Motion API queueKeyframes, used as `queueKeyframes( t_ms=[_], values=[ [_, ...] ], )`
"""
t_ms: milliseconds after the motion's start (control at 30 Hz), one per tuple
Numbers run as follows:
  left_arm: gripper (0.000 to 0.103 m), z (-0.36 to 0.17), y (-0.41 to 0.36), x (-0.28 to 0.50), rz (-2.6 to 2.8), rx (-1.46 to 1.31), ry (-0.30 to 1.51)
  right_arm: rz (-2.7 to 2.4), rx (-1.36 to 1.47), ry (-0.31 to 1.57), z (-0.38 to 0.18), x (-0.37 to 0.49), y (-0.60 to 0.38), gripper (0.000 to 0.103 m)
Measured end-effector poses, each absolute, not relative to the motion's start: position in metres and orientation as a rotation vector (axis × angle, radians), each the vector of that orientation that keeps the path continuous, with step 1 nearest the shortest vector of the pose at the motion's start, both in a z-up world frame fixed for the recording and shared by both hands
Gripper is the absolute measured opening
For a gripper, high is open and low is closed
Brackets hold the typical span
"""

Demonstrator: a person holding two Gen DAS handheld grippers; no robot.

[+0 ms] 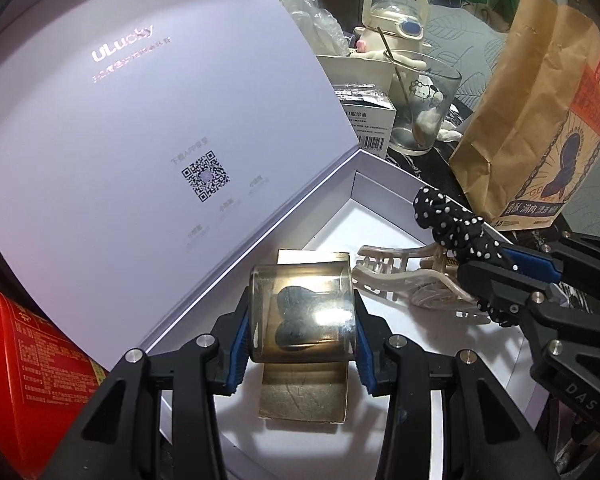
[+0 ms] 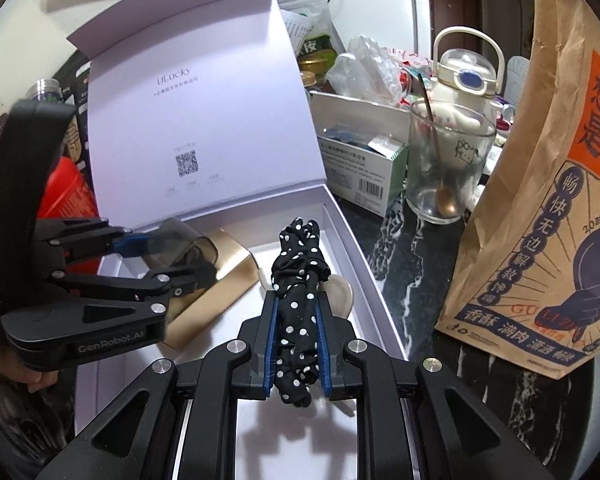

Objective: Organize rigid objects
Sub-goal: 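Carry the polka-dot scrunchie with right gripper while left gripper lowers the square case into the box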

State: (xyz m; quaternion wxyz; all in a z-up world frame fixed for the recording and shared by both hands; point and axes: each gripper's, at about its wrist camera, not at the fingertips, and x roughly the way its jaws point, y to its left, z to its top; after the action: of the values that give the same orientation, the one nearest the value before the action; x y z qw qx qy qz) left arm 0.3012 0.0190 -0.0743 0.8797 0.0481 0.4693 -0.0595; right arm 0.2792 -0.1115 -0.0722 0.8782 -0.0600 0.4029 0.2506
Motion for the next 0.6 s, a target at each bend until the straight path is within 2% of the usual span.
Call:
queueKeyframes(
  t_ms=[267, 367, 433, 600],
  values=[
    [0.043, -0.0748, 0.0172, 0.2996, -0.116, 0.119, 0.976, 0.51, -0.125, 0.844, -0.0743, 0.2811, -0.1137, 0.018],
    [0.043, -0.0744, 0.0165, 0.2994, -0.115, 0.126, 0.98, 0.515, -0.115, 0.847, -0.0732, 0.282, -0.1147, 0.025],
    [0.043, -0.0743, 0.0155, 0.2994, -0.112, 0.136, 0.979, 0.521, -0.102, 0.847, -0.0711, 0.2824, -0.116, 0.034],
    [0.043, -0.0742, 0.0131, 0.3002, -0.113, 0.149, 0.991, 0.517, -0.106, 0.843, -0.0683, 0.2797, -0.1162, 0.034]
  ],
)
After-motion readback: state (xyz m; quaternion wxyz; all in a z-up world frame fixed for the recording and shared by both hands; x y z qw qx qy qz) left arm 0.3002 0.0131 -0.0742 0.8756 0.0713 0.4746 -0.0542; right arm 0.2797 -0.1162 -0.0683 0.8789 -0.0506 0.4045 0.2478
